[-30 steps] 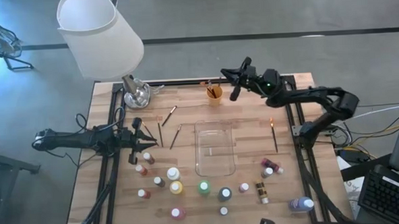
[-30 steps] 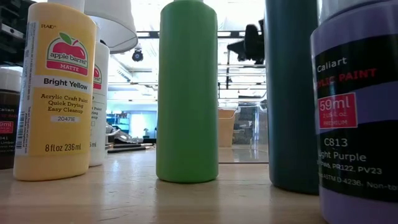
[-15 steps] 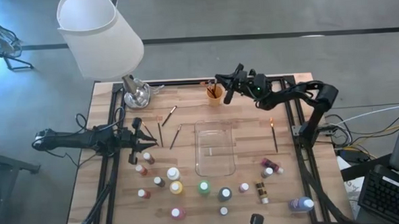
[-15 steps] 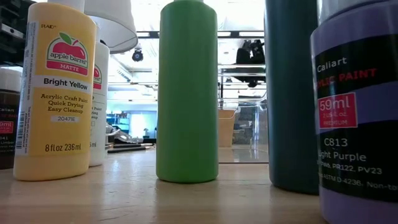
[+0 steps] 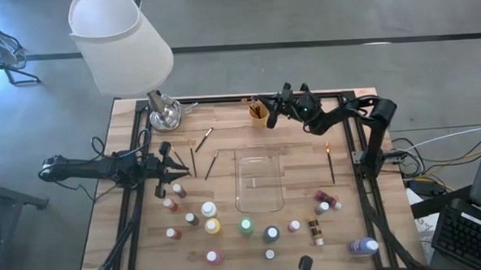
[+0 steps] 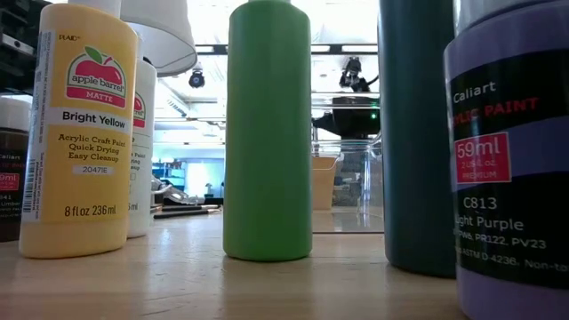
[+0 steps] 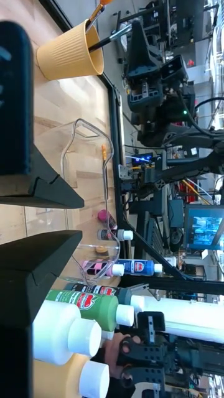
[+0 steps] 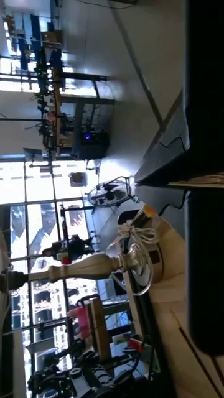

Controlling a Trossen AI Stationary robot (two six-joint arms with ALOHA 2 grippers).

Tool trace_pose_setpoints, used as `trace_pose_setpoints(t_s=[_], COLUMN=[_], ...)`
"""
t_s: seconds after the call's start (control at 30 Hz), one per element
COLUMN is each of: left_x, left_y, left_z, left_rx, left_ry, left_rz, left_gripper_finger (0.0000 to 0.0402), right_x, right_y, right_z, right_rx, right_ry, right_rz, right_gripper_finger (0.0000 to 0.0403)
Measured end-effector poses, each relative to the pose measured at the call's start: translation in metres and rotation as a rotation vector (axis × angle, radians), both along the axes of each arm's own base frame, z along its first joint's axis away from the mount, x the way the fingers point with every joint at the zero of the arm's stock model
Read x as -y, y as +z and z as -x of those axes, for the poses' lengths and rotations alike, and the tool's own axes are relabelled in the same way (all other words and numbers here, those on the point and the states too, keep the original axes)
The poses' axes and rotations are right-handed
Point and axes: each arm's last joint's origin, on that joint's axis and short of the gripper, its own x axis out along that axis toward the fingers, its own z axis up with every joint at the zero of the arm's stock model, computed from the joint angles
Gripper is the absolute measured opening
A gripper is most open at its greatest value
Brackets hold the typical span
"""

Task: Pick & Place Paint Supplies
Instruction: Put the silver paint brush into the yellow cup

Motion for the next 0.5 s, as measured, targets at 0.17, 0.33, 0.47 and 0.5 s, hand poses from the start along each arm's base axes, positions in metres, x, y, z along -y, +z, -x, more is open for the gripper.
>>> trace_pose_setpoints(t_s=[0.17, 0.33, 0.47, 0.5], left_x=[0.0, 0.0, 0.0, 0.0], left_y=[0.0, 0.0, 0.0, 0.0], left_z=[0.0, 0.0, 0.0, 0.0], left_rx=[0.0, 0.0, 0.0, 0.0], left_ry=[0.0, 0.0, 0.0, 0.0], left_rz=[0.0, 0.0, 0.0, 0.0], left_gripper_finger=[0.0074, 0.0074, 0.0074, 0.0074], right_x=[0.0001, 0.0003, 0.0003, 0.0003], right_y=[-0.0041, -0.0073, -0.0106, -0.0106], right_z=[-0.0003, -0.0004, -0.0006, -0.0006], right_rx=[-0.023, -0.05, -0.075, -0.075], right_ry=[-0.001, -0.001, -0.001, -0.001], right_rz=[-0.028, -0.048, -0.066, -0.065], right_gripper_finger=[0.0008, 0.0008, 0.0008, 0.0008])
